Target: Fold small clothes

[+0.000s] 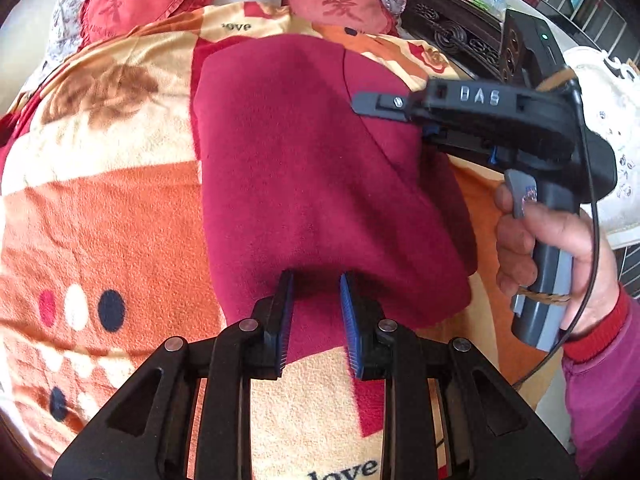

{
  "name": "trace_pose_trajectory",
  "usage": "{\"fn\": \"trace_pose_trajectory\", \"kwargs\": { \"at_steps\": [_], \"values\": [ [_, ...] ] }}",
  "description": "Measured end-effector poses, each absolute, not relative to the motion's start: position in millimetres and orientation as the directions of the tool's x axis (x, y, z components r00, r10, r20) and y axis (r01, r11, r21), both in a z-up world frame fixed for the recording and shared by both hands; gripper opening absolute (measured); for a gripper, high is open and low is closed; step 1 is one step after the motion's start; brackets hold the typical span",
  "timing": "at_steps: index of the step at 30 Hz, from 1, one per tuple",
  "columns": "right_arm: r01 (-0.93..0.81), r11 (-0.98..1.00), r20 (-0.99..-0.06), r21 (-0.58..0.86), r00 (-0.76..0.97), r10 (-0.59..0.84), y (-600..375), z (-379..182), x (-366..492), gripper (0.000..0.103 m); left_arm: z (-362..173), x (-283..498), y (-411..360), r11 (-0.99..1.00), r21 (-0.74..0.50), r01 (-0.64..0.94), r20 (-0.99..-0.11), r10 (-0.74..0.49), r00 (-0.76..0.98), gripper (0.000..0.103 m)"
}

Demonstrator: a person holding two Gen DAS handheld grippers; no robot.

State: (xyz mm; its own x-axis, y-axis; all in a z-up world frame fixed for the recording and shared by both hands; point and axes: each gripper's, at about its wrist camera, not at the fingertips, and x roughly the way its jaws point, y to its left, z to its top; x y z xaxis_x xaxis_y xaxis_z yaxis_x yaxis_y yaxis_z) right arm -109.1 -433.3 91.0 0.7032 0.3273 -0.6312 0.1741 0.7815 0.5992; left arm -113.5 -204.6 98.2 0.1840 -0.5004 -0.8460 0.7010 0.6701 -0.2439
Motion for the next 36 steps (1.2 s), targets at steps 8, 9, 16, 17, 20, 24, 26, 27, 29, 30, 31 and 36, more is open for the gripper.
{"fn": "trace_pose_trajectory", "kwargs": {
  "at_steps": [8, 9, 16, 17, 20, 24, 26, 27, 29, 30, 31, 36],
  "values": [
    [0.11, 0.913, -0.646, 0.393, 0.74, 0.189, -445.0, 145.9, -135.8, 0.014, 141.1, -109.8, -209.1, 0.643, -0.204, 0.738, -0.792, -0.552, 0.262, 0.022],
    [0.129, 0.921, -0.659, 0.367, 0.736, 0.159, -451.7, 147.5, -136.6, 0.014, 138.7, -108.3, -210.6, 0.646, -0.201, 0.736, -0.794, -0.548, 0.265, 0.022],
    [0.244, 0.897, -0.745, 0.369, 0.654, 0.128, -474.7, 101.3, -128.7, 0.04, 101.4, -104.3, -235.9, 0.665, -0.151, 0.731, -0.844, -0.472, 0.256, 0.022],
    [0.275, 0.893, -0.75, 0.357, 0.654, 0.099, -478.0, 104.3, -133.2, 0.051, 102.1, -104.9, -236.3, 0.664, -0.145, 0.734, -0.843, -0.471, 0.26, 0.022],
    [0.301, 0.882, -0.724, 0.363, 0.687, 0.063, -480.7, 125.8, -152.9, 0.056, 108.6, -106.8, -234.5, 0.661, -0.135, 0.738, -0.835, -0.477, 0.274, 0.022],
    [0.163, 0.913, -0.671, 0.375, 0.727, 0.146, -451.1, 154.1, -177.2, 0.048, 118.0, -101.5, -236.8, 0.679, -0.121, 0.724, -0.812, -0.487, 0.322, 0.022],
    [0.121, 0.932, -0.691, 0.342, 0.705, 0.162, -433.7, 150.5, -175.6, 0.04, 117.8, -95.9, -242.1, 0.69, -0.126, 0.713, -0.816, -0.481, 0.321, 0.022],
    [0.116, 0.934, -0.701, 0.338, 0.694, 0.167, -429.7, 145.3, -173.3, 0.04, 116.0, -93.3, -245.4, 0.695, -0.124, 0.709, -0.817, -0.477, 0.324, 0.022],
    [0.133, 0.937, -0.727, 0.323, 0.669, 0.156, -425.6, 129.8, -168.3, 0.04, 112.4, -90.0, -249.7, 0.703, -0.112, 0.702, -0.818, -0.467, 0.337, 0.03],
    [0.149, 0.938, -0.741, 0.312, 0.656, 0.142, -426.7, 119.0, -165.3, 0.04, 110.1, -89.1, -252.1, 0.706, -0.106, 0.7, -0.818, -0.462, 0.342, 0.038],
    [0.158, 0.942, -0.753, 0.296, 0.646, 0.128, -426.0, 111.6, -163.2, 0.039, 107.7, -88.4, -254.1, 0.708, -0.102, 0.699, -0.821, -0.457, 0.342, 0.041],
    [0.193, 0.946, -0.767, 0.261, 0.636, 0.083, -435.8, 87.8, -155.1, 0.037, 98.2, -81.8, -259.7, 0.723, -0.107, 0.682, -0.825, -0.448, 0.344, 0.056]
  ]
}}
